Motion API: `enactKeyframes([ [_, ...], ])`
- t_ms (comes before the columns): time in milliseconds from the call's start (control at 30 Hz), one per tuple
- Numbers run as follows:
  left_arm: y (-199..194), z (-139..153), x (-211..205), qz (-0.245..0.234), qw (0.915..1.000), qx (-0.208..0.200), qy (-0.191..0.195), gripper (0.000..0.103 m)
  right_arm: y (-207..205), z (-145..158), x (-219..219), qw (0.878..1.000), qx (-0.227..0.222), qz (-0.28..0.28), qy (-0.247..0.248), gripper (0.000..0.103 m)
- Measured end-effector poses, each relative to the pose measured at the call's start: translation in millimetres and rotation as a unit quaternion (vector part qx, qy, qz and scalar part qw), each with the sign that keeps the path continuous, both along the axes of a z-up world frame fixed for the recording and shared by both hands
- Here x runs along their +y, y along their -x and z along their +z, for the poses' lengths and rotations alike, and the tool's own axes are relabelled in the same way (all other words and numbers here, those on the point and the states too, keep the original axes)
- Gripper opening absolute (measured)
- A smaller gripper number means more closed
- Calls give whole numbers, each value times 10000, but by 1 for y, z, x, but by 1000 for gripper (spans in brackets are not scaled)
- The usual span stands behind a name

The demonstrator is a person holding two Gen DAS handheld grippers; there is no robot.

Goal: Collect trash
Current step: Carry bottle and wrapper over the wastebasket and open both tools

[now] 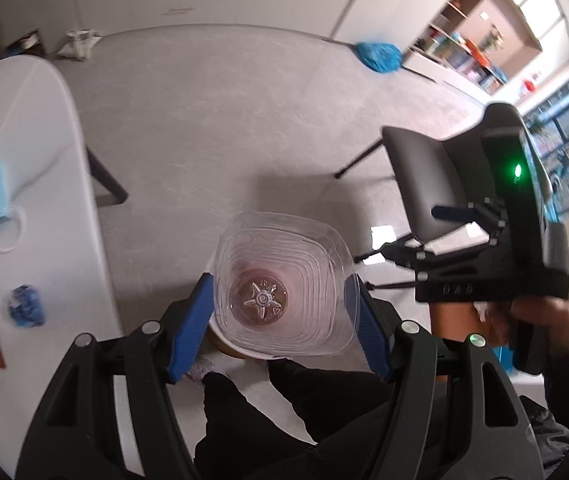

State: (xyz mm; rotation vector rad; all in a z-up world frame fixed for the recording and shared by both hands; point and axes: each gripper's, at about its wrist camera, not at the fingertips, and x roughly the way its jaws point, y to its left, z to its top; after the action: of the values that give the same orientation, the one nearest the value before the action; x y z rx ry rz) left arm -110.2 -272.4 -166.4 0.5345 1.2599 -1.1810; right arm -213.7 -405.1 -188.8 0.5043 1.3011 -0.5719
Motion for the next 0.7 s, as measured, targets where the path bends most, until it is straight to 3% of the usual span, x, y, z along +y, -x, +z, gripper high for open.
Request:
enactKeyframes([
  [67, 9, -1, -6, -177, 9998, -79, -63, 87, 5, 4, -4, 10000, -14, -40, 61, 99],
  [167, 17, 5, -7, -349, 9990, -285, -27, 95, 8, 7, -6, 9999, -20, -82, 97, 99],
  [433, 4, 29, 8, -42, 9971, -759, 90, 95, 3, 23, 3, 9997, -216, -63, 86, 99],
  [700, -12, 43, 28, 343, 9959, -803, 245, 95, -15, 44, 16, 9987, -423, 192, 219, 100],
])
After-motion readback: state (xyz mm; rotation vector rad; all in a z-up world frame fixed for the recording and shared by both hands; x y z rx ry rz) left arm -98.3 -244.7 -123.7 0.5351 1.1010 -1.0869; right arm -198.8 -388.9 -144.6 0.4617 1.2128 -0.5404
